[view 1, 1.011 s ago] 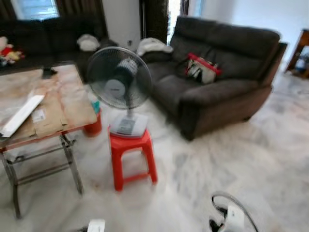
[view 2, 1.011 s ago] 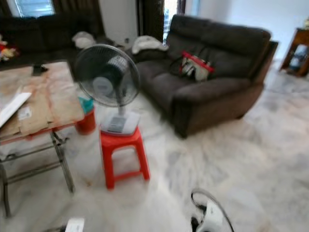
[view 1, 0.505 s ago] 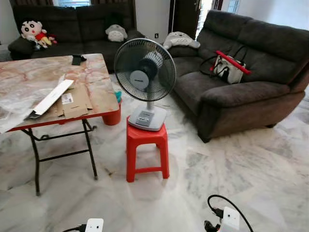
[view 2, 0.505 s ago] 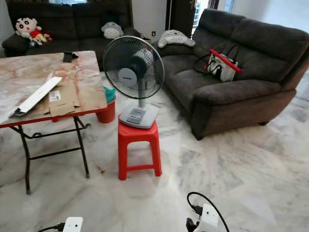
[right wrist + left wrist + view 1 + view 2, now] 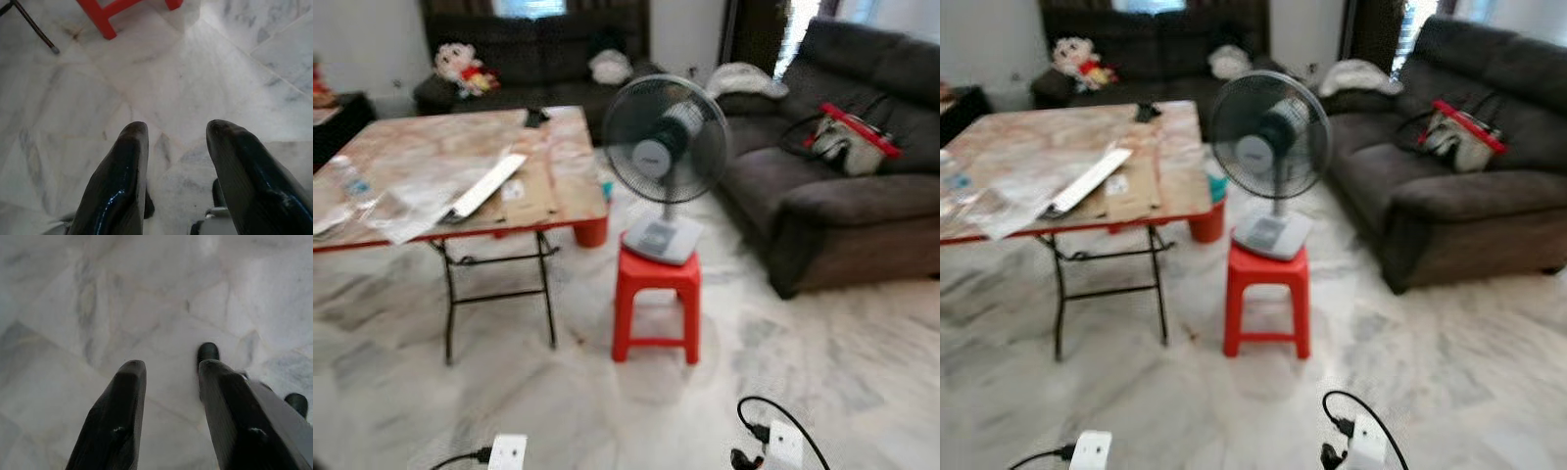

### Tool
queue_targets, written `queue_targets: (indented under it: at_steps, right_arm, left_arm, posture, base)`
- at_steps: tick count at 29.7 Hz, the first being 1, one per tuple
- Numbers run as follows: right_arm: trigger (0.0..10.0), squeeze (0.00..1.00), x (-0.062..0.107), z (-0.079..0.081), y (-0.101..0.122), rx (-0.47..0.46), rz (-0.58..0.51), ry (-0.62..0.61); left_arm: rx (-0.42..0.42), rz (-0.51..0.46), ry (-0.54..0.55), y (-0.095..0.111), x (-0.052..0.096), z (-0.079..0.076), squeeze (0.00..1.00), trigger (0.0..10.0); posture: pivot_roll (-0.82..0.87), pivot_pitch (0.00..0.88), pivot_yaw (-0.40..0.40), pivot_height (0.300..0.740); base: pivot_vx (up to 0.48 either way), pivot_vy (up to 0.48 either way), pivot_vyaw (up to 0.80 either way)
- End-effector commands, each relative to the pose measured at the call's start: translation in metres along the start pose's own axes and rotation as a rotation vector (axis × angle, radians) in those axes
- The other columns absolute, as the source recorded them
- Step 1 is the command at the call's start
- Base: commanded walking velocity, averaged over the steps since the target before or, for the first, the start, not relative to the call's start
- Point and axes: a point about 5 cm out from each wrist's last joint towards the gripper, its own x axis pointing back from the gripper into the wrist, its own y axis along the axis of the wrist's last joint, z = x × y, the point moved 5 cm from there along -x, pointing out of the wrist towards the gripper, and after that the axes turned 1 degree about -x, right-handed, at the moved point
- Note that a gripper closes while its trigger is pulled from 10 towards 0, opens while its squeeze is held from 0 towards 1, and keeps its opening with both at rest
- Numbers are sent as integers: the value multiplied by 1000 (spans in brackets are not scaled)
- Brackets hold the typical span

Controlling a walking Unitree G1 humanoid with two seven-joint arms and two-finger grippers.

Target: Picking trash to rubbish bin

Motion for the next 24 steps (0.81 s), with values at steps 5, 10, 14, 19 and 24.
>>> queue_targets:
  at_steps: [5, 10, 14, 19, 24]
  right_arm:
    - [10000, 0, -1, 3, 2, 0, -4, 1]
    - [10000, 0, -1, 3, 11, 88, -30, 12]
    - [10000, 0, -3, 6, 61, 157, -161, 21]
    - [10000, 0, -1, 40, 109, 266, -294, 124]
    - [10000, 0, 11, 105, 163, 271, -478, 292]
  left_arm:
    - [-28, -2, 11, 1, 0, 5, 0, 10000]
    - [-32, -71, 29, 18, -2, 9, 0, 10000]
    - [-3, -214, 71, 59, -2, 19, 0, 10000]
    - [-9, -366, 83, 103, 2, 19, 0, 10000]
    - [-39, -596, 99, 167, 17, 15, 0, 10000]
  posture:
    - [-36, 0, 6, 740]
    - [-23, 0, 4, 740]
    - [-25, 0, -3, 740]
    - [-26, 0, -7, 740]
    - [-20, 0, -9, 740]
  base:
    - [0, 0, 0]
    - [0, 0, 0]
    - [0, 0, 0]
    - [0, 0, 0]
    - [0, 0, 0]
